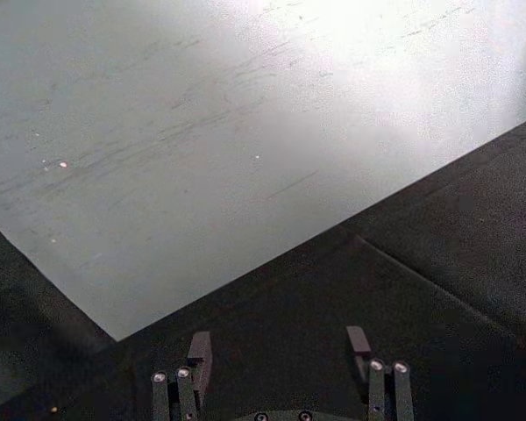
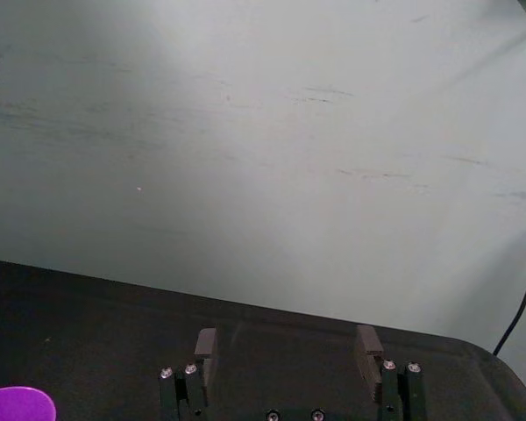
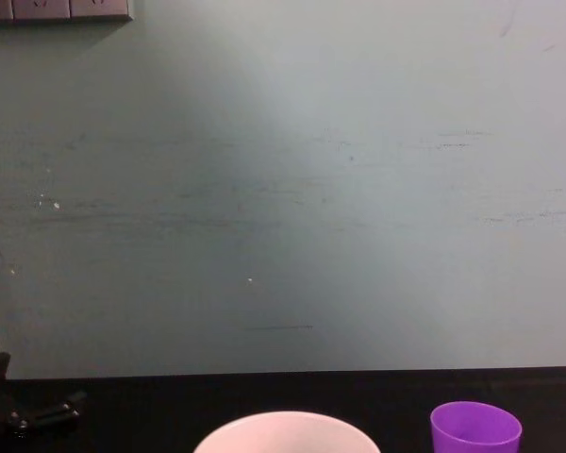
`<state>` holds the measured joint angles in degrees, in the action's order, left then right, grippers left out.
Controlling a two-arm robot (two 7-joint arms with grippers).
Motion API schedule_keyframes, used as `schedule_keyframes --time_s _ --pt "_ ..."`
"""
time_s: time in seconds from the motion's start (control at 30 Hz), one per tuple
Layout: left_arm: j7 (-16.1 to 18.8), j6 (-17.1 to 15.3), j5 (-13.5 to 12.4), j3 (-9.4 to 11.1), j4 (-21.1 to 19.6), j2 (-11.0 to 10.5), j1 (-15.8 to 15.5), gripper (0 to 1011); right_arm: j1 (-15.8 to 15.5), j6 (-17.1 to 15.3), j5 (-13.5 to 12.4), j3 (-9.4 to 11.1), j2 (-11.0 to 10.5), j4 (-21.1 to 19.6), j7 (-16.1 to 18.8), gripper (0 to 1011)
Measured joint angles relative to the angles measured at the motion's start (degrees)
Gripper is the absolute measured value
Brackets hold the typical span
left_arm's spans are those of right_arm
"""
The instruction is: Pick up the cup and pour the mung beans from the cup into the bowl.
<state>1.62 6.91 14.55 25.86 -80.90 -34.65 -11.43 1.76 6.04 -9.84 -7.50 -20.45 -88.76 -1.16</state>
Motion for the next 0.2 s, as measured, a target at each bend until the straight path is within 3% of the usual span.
schedule_keyframes --time_s 0.2 --pt "0.00 0.00 0.00 0.00 0.00 0.00 0.00 1000 -0.02 -0.12 -0.07 0.00 -0.03 -0.07 0.12 1002"
